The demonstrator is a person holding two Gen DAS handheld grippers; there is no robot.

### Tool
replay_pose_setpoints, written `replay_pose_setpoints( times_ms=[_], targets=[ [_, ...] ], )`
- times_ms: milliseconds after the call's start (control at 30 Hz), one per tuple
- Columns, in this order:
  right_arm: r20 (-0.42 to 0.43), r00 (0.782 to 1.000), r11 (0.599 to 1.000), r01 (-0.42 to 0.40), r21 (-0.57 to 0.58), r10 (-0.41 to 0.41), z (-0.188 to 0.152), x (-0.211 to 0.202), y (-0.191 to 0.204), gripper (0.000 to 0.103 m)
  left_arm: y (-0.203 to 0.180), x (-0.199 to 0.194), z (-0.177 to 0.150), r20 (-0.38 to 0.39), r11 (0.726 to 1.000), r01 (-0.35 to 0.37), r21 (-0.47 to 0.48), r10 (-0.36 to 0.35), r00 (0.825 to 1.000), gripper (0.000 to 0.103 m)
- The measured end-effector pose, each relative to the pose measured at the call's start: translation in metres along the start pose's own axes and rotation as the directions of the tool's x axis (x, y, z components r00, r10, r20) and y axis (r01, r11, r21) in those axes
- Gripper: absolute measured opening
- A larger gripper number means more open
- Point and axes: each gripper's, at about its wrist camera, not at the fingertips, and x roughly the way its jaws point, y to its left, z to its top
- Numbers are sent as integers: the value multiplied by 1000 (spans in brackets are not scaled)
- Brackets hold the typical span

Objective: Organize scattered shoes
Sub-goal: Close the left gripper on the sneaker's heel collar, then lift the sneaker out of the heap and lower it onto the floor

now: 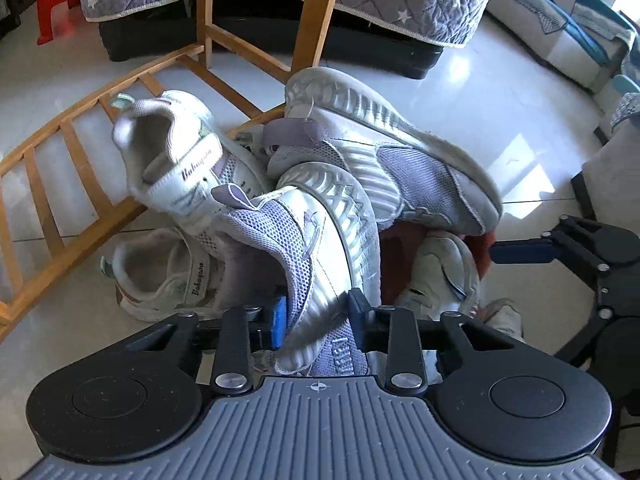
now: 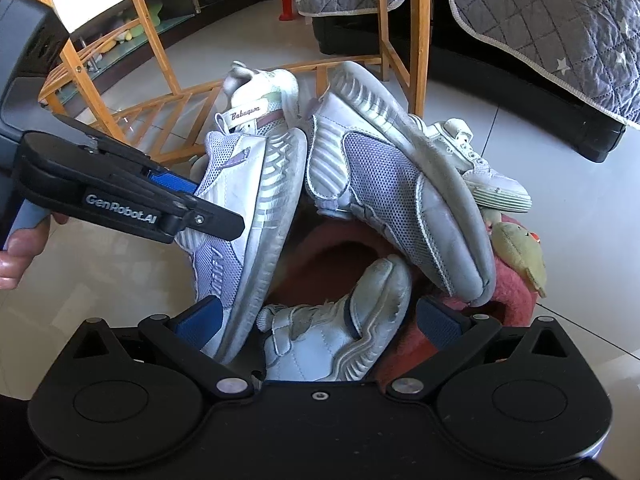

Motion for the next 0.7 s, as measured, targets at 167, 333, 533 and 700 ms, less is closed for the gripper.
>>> replay_pose_setpoints(
  times_ms=[167,333,533,700],
  targets=[
    [-7,1000,1000,-15,-18,15,0,2,4,103,1,-4,-3,-1,1000,17,-21,-17,1000,23],
    [-13,999,999,-31,-37,31,0,5,8,103,5,-12,-8,-3,999,19,-48,-19,1000,21],
    [-22,999,997,-50,-59,49,1,7,13,103,13,-20,-20,-26,998,-14,-68,12,1000,13],
    [-30,998,995,-66,-78,64,1,10,17,103,34,-22,-33,-63,992,-68,-109,61,996,12]
  ],
)
